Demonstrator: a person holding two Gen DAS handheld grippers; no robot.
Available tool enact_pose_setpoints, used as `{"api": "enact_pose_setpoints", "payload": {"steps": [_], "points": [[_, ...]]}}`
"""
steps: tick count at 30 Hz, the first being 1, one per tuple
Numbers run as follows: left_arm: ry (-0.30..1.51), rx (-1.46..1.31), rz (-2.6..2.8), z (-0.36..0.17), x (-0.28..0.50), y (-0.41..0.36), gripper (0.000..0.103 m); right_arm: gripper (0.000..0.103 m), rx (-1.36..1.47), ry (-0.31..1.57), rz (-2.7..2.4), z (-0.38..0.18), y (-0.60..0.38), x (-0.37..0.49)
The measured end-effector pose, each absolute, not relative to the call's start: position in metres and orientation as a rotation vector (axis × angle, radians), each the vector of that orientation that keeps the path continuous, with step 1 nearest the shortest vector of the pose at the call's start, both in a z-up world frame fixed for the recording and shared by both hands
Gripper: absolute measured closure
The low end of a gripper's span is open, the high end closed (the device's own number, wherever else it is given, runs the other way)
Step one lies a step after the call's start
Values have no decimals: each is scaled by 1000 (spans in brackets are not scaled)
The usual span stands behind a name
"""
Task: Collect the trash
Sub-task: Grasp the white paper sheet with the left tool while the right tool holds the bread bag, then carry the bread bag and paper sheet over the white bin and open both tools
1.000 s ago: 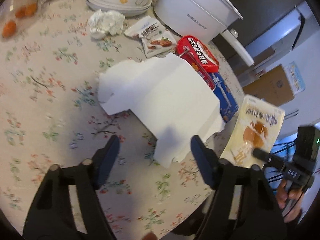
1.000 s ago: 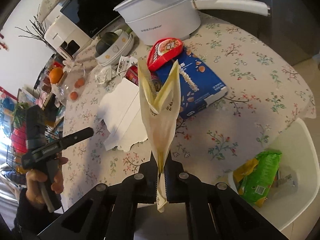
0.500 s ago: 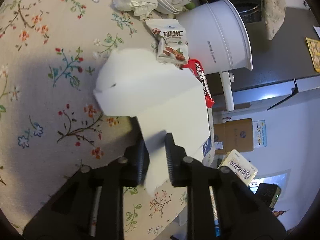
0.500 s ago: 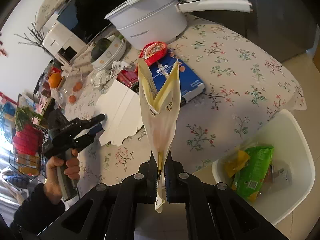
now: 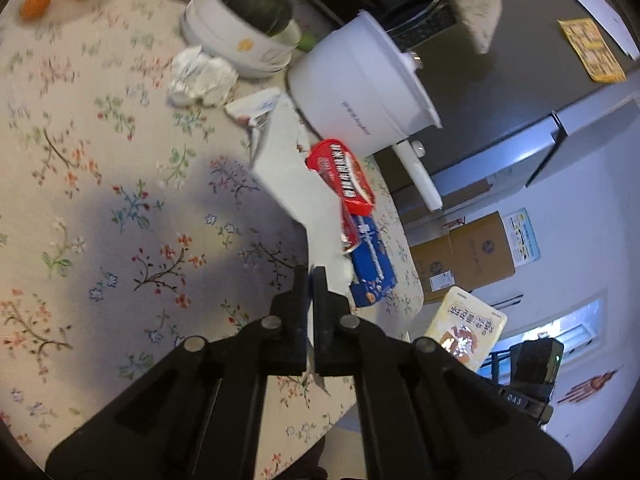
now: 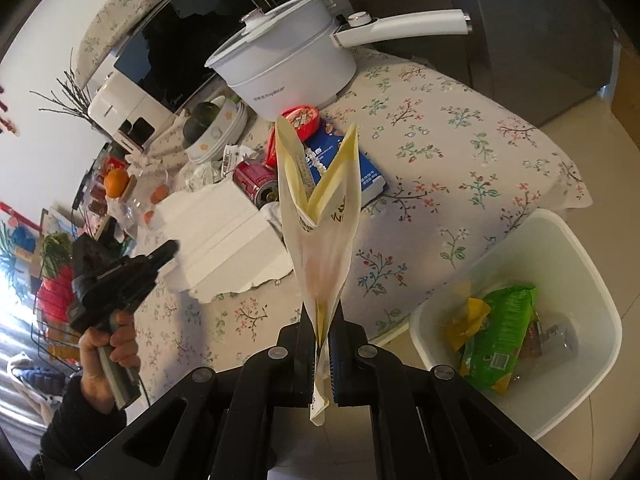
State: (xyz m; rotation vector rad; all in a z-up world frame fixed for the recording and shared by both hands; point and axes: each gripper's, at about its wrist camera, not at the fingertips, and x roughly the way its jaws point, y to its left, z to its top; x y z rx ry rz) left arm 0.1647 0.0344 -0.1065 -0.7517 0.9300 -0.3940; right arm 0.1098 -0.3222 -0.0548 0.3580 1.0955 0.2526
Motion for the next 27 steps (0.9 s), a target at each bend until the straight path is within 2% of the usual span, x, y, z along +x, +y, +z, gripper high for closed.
{"api": "enact_pose_setpoints", "payload": {"steps": [5, 17, 27], "points": [[944, -687, -422, -90, 151, 32, 102, 97, 360, 1068, 223, -46, -333, 97], [787, -412, -418, -38, 123, -4, 102, 97, 387, 1030, 97, -39, -392, 56], [718, -330, -567, -8, 99, -60, 102, 97, 410, 1093, -64, -67, -455, 36]]}}
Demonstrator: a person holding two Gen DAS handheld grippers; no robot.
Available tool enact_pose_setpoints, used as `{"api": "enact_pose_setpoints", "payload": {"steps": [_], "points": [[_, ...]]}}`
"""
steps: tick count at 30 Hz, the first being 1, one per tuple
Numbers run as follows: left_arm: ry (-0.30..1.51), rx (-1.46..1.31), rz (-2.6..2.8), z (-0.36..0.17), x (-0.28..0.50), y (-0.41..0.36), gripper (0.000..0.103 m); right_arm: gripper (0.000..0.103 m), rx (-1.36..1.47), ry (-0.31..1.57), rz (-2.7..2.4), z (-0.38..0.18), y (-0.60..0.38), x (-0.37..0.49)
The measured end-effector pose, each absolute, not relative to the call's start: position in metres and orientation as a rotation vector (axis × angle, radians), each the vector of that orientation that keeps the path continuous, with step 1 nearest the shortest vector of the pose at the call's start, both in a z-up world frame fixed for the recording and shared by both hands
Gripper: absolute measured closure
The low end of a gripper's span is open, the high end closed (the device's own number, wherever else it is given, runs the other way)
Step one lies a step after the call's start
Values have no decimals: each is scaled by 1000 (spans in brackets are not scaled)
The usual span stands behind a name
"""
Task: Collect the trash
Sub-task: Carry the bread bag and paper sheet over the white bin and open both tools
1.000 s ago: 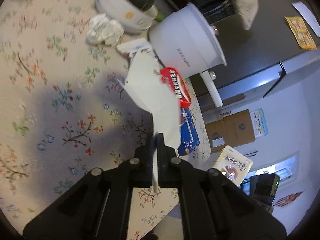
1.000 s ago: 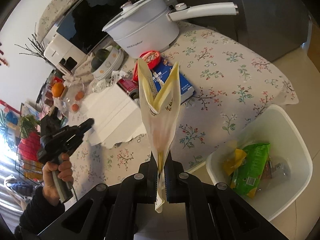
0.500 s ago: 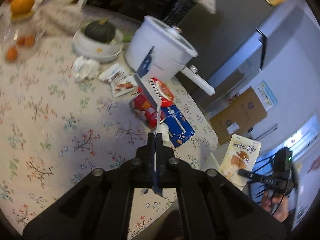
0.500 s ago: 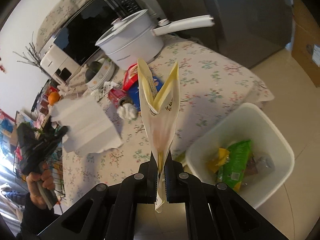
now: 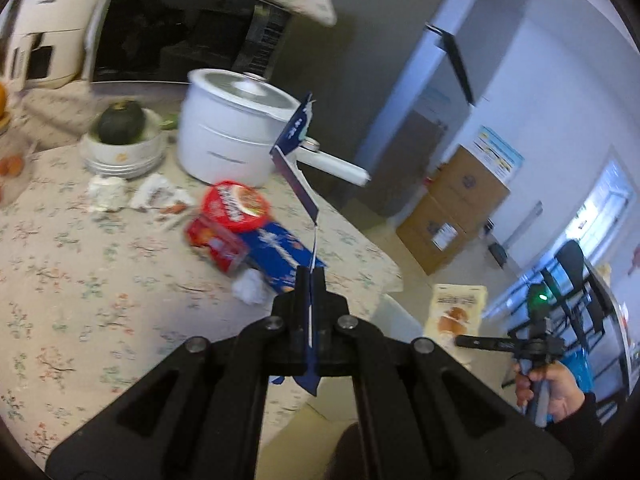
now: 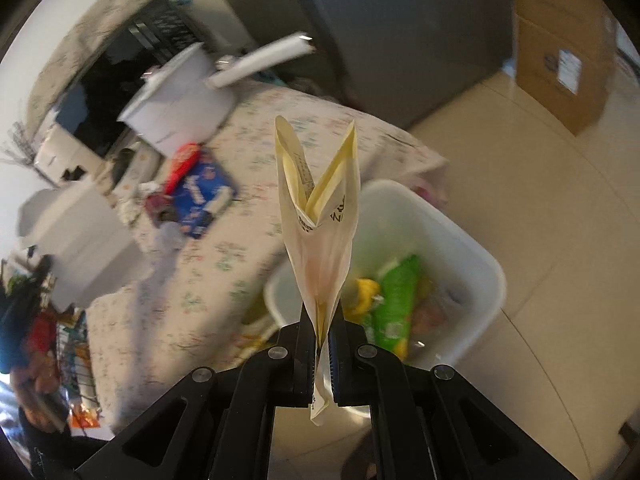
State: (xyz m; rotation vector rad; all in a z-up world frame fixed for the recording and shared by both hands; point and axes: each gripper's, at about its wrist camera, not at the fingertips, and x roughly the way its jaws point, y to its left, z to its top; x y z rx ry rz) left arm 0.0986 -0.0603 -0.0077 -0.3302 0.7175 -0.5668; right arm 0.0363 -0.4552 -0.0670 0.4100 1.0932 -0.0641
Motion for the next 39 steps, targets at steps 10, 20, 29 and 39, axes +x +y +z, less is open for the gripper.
{"api": "enact_pose_setpoints", "payload": {"steps": [10, 20, 29, 39], "points": [[809, -282, -716, -23, 91, -173, 102, 97, 461, 1178, -134, -101, -493, 33], [884, -172, -745, -55, 85, -251, 102, 89, 509, 1200, -134, -111, -506, 27], [929, -100, -726, -81, 85, -281, 102, 67, 549, 1170, -158, -107, -523, 19], [980, -49, -698, -100, 87, -294, 88, 53, 537, 1131, -178, -95, -525, 14]]}}
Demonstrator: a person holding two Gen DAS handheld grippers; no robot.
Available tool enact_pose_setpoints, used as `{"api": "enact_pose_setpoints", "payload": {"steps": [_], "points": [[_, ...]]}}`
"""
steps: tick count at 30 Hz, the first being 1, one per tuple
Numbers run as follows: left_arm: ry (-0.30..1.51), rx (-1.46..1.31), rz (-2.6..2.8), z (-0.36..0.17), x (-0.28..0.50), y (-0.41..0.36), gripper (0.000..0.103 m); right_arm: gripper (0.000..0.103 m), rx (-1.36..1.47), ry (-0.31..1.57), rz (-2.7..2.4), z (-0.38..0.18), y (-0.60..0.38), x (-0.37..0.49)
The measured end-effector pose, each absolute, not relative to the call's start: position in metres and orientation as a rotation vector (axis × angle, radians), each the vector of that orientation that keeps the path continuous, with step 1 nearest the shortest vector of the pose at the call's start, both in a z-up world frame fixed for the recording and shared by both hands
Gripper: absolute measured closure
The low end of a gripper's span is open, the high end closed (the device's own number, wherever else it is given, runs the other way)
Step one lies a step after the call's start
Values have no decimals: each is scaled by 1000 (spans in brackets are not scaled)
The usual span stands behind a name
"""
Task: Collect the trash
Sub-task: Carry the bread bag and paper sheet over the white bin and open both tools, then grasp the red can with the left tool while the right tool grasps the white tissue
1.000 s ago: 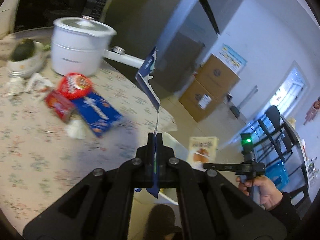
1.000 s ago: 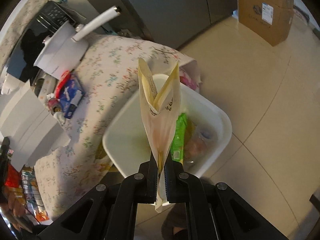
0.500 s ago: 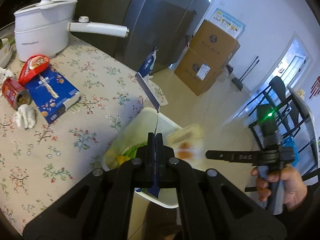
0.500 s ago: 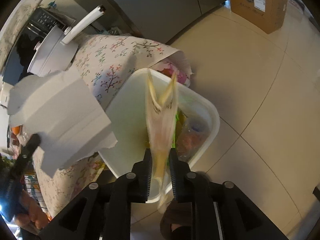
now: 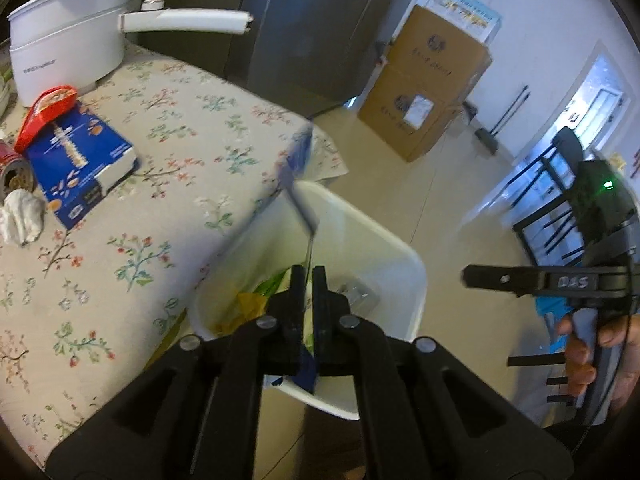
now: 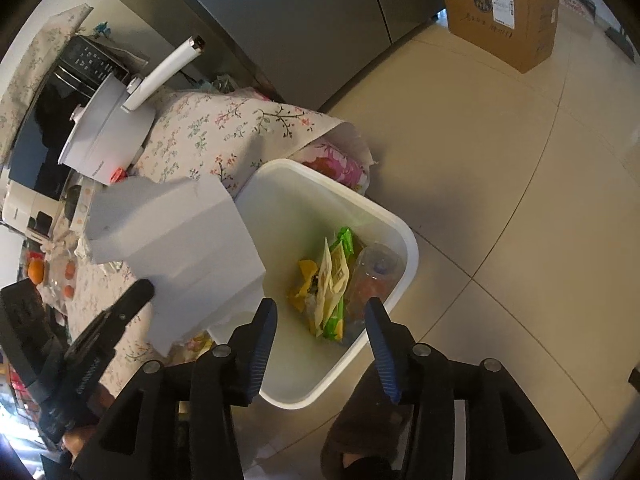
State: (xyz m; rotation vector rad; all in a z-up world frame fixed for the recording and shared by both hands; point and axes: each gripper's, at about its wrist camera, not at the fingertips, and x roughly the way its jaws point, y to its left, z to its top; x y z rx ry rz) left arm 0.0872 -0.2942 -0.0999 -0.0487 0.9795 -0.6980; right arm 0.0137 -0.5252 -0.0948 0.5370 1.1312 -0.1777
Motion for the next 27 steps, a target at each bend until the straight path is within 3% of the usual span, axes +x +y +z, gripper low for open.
{"api": "enact_pose_setpoints", "payload": {"steps": [1, 2, 3, 8, 17, 27], "points": [[980, -47, -695, -99, 86, -293, 78, 51, 533, 1127, -182, -94, -525, 13], [977, -44, -688, -99, 85, -292, 58, 50, 529, 1125, -184, -93, -525, 13], [959, -39, -671, -96, 83, -287, 48, 50, 528, 1124, -185, -92, -524, 13], [938, -18, -651, -88, 82, -273, 45, 48, 516, 1126, -184, -91, -519, 17], [927, -16, -589, -74, 87, -228, 26, 39, 444, 1114, -181, -80, -493, 31], [940, -4, -370, -52, 113, -109, 9, 28, 325, 1073, -143, -62, -431, 73]]}}
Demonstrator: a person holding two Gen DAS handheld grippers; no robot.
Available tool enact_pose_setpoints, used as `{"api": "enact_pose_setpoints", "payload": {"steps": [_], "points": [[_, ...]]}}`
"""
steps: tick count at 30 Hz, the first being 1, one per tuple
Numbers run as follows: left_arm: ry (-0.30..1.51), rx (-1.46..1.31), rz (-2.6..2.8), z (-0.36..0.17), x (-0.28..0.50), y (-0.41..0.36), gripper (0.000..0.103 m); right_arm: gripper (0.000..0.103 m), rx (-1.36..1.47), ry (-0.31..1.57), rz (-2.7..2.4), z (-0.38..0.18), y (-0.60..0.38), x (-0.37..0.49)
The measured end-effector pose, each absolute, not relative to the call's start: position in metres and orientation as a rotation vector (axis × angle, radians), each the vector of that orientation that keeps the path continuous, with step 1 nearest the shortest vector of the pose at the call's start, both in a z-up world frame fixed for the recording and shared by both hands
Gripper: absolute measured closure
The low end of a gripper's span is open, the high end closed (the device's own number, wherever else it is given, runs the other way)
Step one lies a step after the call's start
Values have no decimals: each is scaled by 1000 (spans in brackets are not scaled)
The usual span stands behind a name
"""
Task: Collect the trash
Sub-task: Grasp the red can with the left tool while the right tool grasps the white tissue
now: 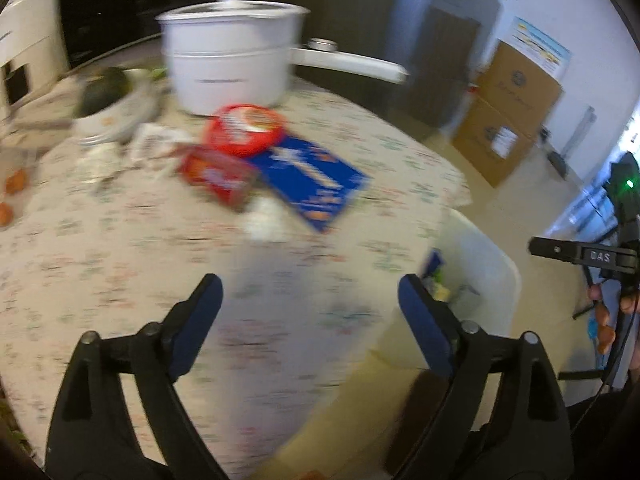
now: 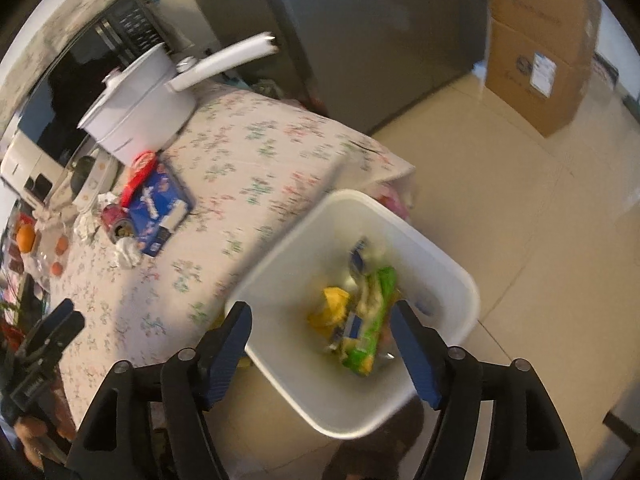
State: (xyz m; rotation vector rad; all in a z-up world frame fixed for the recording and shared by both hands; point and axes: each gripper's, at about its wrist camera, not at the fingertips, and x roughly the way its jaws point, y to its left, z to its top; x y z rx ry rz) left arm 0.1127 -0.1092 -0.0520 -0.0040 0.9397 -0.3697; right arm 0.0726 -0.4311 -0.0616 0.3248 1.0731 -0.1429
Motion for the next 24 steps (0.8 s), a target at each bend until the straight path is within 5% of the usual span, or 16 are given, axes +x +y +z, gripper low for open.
{"api": "enact_pose_setpoints", "payload": {"steps": [14, 24], "points": [[1129, -298, -142, -87, 236, -65, 8, 26, 238, 1082, -57, -65, -342, 148], [1208, -386, -107, -120, 283, -97, 37, 25, 238, 1091, -46, -67, -330, 173]]}}
